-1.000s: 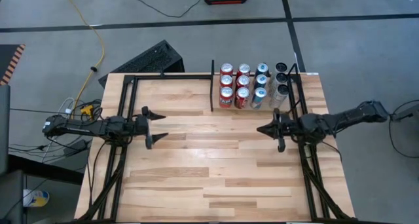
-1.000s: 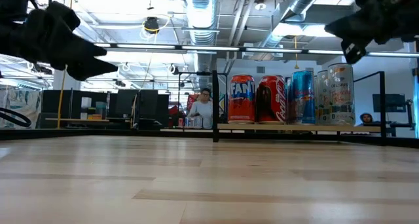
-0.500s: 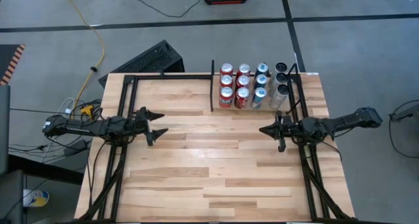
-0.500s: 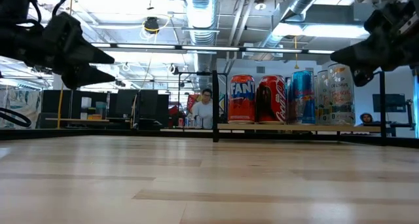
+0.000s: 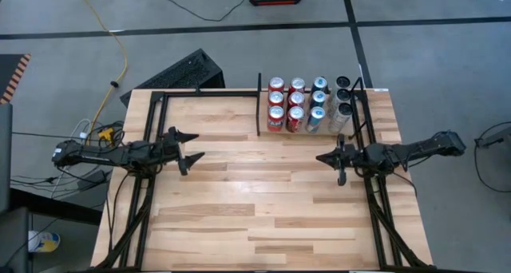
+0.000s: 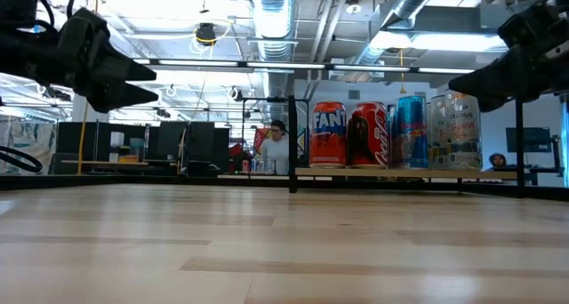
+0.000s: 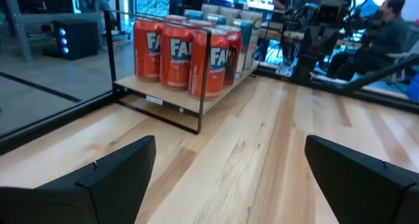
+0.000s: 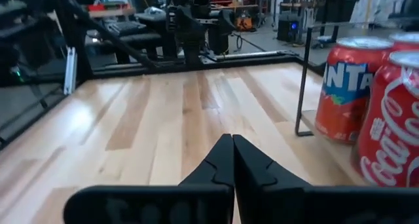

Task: Place canned beverage on shelf
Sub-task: Return to Home Position

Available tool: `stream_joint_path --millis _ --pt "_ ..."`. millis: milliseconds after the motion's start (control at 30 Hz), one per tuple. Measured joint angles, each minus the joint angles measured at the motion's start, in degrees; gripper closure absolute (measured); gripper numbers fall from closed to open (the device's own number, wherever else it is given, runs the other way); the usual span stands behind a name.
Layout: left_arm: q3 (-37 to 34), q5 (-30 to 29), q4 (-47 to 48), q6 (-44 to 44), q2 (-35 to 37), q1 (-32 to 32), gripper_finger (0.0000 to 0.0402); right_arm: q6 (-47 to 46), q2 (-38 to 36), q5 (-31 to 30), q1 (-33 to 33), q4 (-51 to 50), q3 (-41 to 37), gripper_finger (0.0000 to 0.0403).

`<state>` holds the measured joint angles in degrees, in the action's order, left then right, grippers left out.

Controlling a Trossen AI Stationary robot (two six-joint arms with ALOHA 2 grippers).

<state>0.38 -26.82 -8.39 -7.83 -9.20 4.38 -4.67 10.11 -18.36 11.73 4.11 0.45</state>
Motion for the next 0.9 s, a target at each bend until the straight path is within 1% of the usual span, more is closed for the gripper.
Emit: stream_joint_path --millis 167,233,400,567,900 --pt "0.0 -0.29 0.38 0.11 -0.01 0.0 0.0024 3.81 0.68 -0.14 -0.04 -0.23 -0.04 0.0372" --pt "0.0 -0.49 0.38 -0.18 -0.01 0.0 0.0024 3.41 1.04 -1.03 -0.05 -0.2 -0.04 0.0371" --pt "0.0 -0.13 0.59 0.08 -0.01 0.0 0.0024 3.24 1.25 -1.08 -0.05 -0.23 -0.08 0.0372" --pt "0.0 0.01 3.65 0.59 -0.09 0.0 0.0024 3.22 1.25 -1.08 -0.05 -0.3 -0.09 0.0371" --pt "0.0 0.01 3.39 0.59 -0.17 0.0 0.0024 3.2 1.25 -1.1 -0.05 -0.41 -0.15 0.0371"
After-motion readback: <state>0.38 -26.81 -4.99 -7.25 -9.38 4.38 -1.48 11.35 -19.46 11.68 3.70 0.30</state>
